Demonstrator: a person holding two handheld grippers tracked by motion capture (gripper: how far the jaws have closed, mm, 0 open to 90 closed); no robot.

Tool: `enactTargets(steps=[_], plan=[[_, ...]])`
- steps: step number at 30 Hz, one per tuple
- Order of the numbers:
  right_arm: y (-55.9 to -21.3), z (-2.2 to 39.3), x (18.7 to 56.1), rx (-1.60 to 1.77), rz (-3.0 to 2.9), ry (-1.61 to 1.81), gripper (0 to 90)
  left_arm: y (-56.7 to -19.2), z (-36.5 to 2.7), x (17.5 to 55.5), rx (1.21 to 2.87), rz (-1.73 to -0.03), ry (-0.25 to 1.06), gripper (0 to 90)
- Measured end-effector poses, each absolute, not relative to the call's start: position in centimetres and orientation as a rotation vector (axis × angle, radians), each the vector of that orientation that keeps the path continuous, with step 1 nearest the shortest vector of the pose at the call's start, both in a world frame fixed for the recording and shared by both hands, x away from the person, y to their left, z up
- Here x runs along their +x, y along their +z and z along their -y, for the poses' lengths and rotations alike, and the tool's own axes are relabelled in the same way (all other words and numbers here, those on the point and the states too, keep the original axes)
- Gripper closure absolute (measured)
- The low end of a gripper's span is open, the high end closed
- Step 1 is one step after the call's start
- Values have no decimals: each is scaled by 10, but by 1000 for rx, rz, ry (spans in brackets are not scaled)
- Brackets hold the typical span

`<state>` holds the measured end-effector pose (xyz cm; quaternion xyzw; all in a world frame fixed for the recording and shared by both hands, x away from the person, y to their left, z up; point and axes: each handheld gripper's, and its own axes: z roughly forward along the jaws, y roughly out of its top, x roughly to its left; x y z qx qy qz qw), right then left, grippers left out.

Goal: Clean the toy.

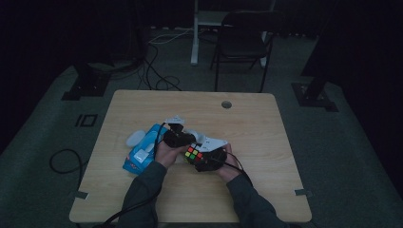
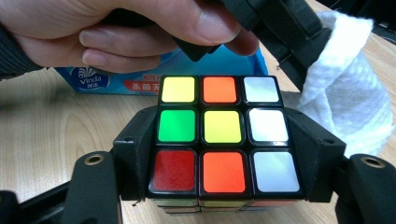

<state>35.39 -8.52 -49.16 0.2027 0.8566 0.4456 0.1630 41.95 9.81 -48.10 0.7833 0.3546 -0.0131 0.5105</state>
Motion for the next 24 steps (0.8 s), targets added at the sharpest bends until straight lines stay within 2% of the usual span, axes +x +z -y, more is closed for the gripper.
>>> enactTargets(steps=[24], plan=[[-489, 101, 358, 634, -2402, 1274, 338, -483, -117, 414, 1839, -937, 53, 888]])
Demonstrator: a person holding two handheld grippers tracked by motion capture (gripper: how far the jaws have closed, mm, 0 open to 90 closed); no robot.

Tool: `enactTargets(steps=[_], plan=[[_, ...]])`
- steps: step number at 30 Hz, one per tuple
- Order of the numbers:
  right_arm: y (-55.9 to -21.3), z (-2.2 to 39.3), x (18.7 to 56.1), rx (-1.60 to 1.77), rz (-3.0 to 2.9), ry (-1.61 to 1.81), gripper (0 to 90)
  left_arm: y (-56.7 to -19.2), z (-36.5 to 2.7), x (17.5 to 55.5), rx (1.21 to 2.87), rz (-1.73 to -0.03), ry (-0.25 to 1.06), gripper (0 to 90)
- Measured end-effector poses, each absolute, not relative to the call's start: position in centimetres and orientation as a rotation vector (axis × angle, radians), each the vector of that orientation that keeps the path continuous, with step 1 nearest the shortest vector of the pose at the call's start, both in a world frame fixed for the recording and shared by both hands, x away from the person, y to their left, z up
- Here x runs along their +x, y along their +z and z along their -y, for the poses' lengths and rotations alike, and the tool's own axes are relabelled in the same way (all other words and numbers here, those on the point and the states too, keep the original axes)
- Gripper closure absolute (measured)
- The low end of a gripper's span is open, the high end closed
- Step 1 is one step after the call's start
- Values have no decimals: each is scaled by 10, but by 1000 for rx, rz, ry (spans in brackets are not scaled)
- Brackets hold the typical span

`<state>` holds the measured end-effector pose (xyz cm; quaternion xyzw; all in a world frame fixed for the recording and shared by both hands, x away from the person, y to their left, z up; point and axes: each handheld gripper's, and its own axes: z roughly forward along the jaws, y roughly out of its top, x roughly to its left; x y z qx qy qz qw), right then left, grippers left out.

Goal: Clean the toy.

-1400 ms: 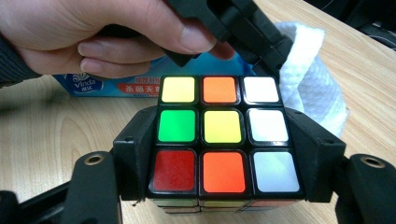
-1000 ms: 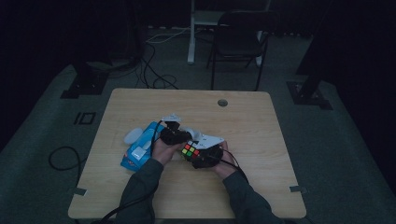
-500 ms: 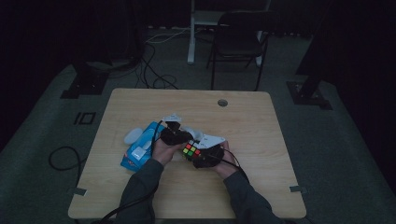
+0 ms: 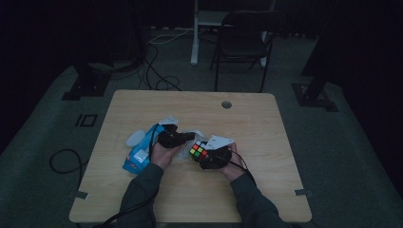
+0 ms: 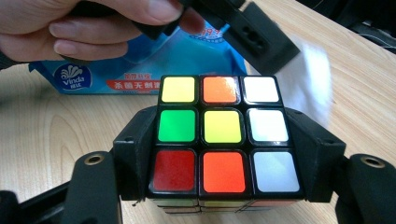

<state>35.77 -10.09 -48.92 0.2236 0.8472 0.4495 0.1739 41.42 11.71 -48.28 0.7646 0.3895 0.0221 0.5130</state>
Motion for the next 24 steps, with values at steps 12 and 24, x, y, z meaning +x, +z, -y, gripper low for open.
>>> enactTargets(steps=[12, 24], plan=[[-490, 111, 360, 664, -2385, 1267, 338, -486, -123, 411, 1843, -962, 91, 900], [-492, 121, 361, 691, -2374, 1256, 338, -494, -112, 408, 1897, -965, 102, 900]])
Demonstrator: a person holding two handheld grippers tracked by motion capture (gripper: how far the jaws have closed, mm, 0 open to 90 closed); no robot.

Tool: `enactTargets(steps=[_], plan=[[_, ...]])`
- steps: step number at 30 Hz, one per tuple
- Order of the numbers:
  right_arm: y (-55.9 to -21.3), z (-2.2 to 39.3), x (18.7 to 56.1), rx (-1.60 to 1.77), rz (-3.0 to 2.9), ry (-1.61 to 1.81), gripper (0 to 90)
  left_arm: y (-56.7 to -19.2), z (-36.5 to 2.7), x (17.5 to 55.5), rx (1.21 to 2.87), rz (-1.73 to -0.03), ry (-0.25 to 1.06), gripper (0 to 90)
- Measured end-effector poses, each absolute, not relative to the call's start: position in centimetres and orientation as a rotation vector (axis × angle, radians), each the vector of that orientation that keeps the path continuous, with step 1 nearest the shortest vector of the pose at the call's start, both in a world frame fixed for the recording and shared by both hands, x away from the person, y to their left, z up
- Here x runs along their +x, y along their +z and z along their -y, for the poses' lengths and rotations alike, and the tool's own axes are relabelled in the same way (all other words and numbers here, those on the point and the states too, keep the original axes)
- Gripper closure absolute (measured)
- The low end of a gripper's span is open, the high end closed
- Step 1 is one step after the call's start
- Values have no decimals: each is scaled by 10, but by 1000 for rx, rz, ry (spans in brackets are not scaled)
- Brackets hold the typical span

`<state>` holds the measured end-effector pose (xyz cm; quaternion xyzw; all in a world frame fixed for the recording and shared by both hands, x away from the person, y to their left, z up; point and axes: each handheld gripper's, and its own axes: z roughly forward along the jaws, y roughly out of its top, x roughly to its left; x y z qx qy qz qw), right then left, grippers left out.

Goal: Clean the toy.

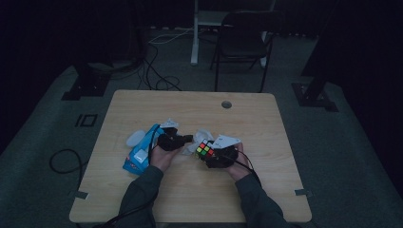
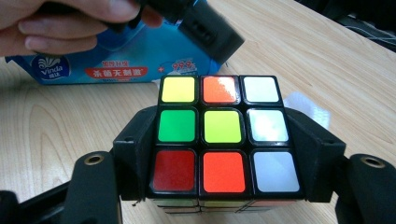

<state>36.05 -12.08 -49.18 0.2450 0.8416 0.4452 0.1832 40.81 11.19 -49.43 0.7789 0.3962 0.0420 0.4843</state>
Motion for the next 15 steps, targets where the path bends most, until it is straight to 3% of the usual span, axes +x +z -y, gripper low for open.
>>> enactTargets(steps=[6, 9, 11, 15], plan=[[-492, 127, 360, 702, -2366, 1244, 338, -507, -99, 404, 1940, -965, 103, 726], [-493, 133, 360, 718, -2362, 1236, 338, -516, -93, 403, 1979, -988, 122, 681], [-494, 135, 360, 726, -2360, 1231, 338, -521, -91, 402, 2012, -1001, 139, 694], [-495, 140, 361, 739, -2352, 1226, 338, -530, -89, 401, 2076, -1071, 187, 862]])
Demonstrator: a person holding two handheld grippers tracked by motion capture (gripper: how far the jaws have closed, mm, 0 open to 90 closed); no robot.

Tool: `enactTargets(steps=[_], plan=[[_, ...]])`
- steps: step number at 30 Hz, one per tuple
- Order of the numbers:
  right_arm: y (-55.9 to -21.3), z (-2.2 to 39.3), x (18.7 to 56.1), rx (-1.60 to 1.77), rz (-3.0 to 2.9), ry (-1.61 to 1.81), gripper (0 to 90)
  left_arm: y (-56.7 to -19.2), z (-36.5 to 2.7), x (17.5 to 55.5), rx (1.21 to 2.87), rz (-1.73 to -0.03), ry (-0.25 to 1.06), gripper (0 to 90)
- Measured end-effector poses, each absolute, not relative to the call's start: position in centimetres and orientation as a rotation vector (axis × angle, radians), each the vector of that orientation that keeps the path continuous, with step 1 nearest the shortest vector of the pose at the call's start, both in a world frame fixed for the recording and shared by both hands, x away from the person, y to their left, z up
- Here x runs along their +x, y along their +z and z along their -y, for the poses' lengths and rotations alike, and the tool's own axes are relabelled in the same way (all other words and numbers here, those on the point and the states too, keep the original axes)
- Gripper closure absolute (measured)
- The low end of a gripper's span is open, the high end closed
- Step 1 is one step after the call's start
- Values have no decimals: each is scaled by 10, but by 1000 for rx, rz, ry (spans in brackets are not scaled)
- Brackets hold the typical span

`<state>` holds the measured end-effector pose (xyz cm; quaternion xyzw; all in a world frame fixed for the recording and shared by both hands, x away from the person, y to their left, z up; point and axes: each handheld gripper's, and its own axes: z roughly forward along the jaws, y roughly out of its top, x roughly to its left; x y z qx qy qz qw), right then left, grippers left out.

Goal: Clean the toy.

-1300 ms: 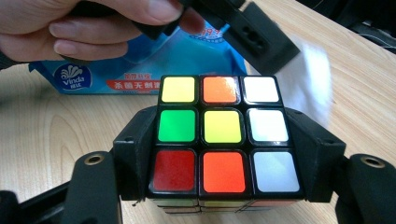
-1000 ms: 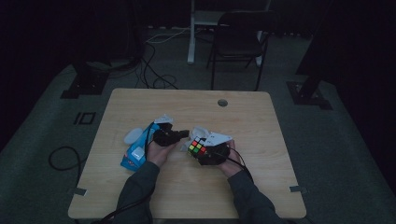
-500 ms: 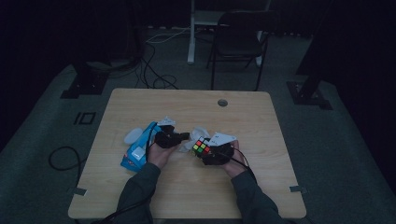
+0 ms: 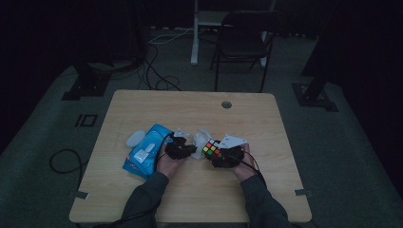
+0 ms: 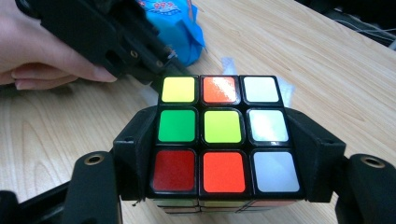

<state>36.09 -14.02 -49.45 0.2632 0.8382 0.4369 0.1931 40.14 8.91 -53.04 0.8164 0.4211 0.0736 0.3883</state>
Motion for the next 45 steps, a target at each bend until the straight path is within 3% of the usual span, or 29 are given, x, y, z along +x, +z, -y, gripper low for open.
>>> enactTargets(steps=[2, 13, 27, 45], plan=[[-494, 144, 362, 750, -2344, 1224, 338, -533, -89, 401, 2096, -1096, 205, 900], [-500, 162, 368, 839, -2299, 1194, 338, -535, -97, 389, 2103, -1207, 306, 900], [-512, 180, 381, 985, -2248, 1132, 338, -538, -110, 377, 2069, -1204, 337, 880], [-525, 189, 396, 1132, -2230, 1087, 338, -525, -121, 356, 1950, -1090, 365, 685]])
